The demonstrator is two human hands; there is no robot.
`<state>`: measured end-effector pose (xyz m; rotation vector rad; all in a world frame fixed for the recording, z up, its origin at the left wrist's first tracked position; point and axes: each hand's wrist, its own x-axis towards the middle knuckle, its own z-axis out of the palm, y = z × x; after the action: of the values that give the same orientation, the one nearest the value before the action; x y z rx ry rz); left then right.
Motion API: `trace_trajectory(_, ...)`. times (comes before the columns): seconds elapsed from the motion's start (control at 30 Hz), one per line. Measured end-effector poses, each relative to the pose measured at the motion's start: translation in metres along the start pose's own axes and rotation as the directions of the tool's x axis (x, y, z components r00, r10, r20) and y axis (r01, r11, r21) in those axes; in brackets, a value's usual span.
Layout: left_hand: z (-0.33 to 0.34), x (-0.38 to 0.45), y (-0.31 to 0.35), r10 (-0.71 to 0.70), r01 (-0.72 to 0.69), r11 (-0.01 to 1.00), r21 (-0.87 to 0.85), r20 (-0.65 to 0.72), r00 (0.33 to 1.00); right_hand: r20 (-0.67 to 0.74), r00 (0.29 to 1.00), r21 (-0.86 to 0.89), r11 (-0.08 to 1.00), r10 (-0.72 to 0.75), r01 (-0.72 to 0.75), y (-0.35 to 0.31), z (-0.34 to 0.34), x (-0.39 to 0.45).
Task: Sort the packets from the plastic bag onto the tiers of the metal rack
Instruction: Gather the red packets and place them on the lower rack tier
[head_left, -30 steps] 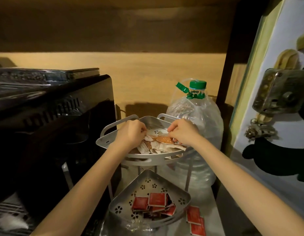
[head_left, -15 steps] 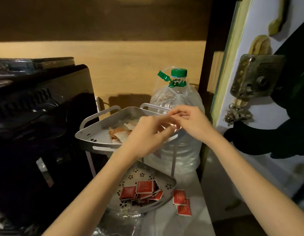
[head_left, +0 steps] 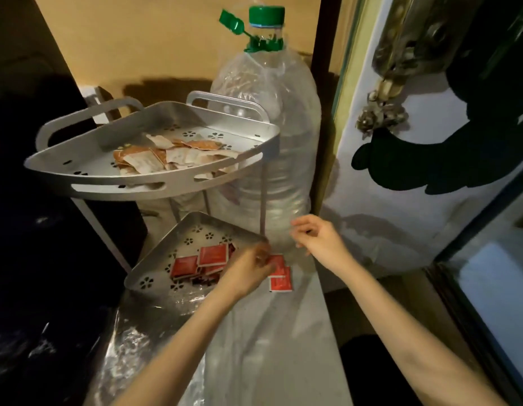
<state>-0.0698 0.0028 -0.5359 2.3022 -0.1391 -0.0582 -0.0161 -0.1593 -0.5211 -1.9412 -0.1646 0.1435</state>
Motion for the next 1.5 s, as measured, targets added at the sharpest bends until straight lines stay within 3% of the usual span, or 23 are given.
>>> trace_trajectory(0.1,0.022,0.0,-0.022,-0.065,0.065,0.996,0.053,-0.012,0.998,0.047,0.99,-0.064,0.989,0.134,-0.131,0.04,0.011,0.002)
trace_trajectory(0.23,0.05,0.008,-0.035,-0.066,0.068,0.991,0.117,-0.015,0.998,0.113,0.967,-0.226,0.953,0.229,-0.199,0.079,0.027,0.001)
trace_trajectory(0.43,0.083,0.025,-0.043,0.054,-0.069,0.957,0.283,0.061,0.997,0.078,0.992,-0.508,0.86,0.101,-0.048,0.101,0.037,0.003)
trace_trajectory(0.63,0.096,0.025,-0.054,0.039,-0.045,0.926,0.375,0.025,0.999,0.163,0.985,-0.604,0.796,0.062,0.05,0.109,0.033,0.01)
trace_trajectory(0.97,0.094,0.01,-0.055,0.119,-0.114,0.899,0.424,0.014,0.993,0.073,0.989,-0.311,0.945,0.13,-0.101,0.113,0.038,0.003)
trace_trajectory(1.2,0.089,0.0,-0.046,0.185,-0.181,0.925,0.334,0.019,0.982,0.139,0.97,0.026,0.979,0.199,-0.204,0.094,0.028,-0.009)
trace_trajectory(1.5,0.036,-0.005,-0.02,0.268,-0.234,0.962,0.138,-0.336,0.903,0.177,0.984,0.088,0.996,0.015,-0.031,0.021,0.021,-0.004)
